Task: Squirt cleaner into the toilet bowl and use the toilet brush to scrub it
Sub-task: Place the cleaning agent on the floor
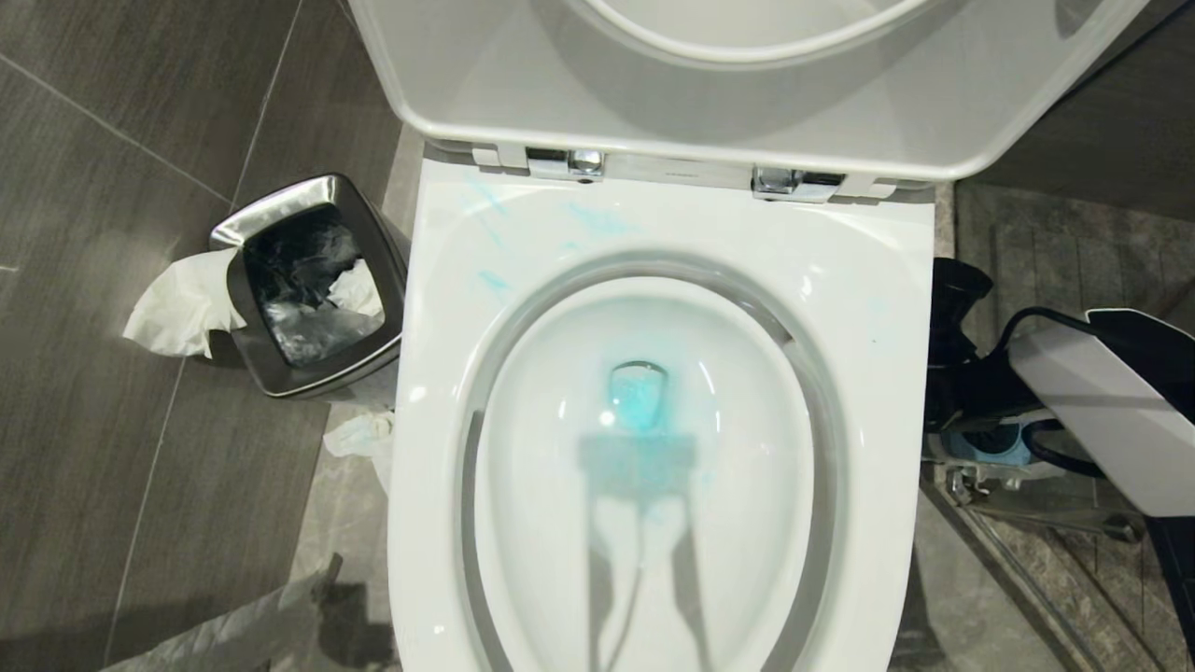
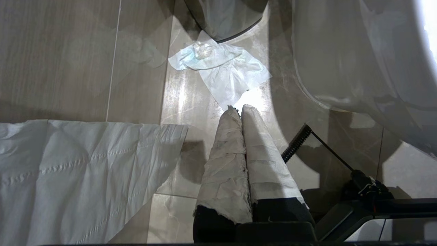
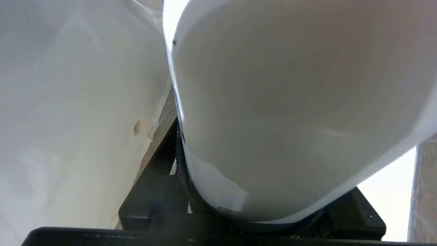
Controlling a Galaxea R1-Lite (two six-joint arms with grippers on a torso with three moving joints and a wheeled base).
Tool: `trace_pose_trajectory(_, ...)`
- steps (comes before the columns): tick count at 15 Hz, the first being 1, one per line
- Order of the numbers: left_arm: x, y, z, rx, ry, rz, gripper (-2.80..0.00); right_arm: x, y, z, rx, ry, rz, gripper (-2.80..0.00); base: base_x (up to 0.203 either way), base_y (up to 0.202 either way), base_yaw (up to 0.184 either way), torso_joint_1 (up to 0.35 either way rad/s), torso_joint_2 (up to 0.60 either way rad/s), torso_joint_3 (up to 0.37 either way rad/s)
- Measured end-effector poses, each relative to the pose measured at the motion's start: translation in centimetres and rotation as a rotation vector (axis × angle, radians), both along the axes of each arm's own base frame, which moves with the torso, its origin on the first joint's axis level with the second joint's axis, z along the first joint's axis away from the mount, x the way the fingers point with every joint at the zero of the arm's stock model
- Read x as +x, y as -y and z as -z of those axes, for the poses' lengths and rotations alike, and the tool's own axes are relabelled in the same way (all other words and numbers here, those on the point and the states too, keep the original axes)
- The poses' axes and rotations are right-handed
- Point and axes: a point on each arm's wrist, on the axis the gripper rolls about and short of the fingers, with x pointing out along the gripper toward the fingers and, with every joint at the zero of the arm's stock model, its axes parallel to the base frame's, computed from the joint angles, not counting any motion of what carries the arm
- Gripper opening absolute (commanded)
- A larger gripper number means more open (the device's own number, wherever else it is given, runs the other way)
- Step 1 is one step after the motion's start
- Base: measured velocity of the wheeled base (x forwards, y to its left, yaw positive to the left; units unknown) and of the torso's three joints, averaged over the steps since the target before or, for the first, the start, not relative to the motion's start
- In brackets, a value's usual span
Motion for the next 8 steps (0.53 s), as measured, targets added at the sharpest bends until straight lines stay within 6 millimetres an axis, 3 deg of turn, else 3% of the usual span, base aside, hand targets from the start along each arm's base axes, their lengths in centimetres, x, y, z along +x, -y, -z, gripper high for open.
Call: trace_pose_trajectory(8,0.0,0.0,0.0,0.0,0.0,0.0,-2.8,0.33,-0.19,-1.11,-0.037,0.03,0.015,-2.8,0.0,0.0,0.0,0.0,0.0,0.0)
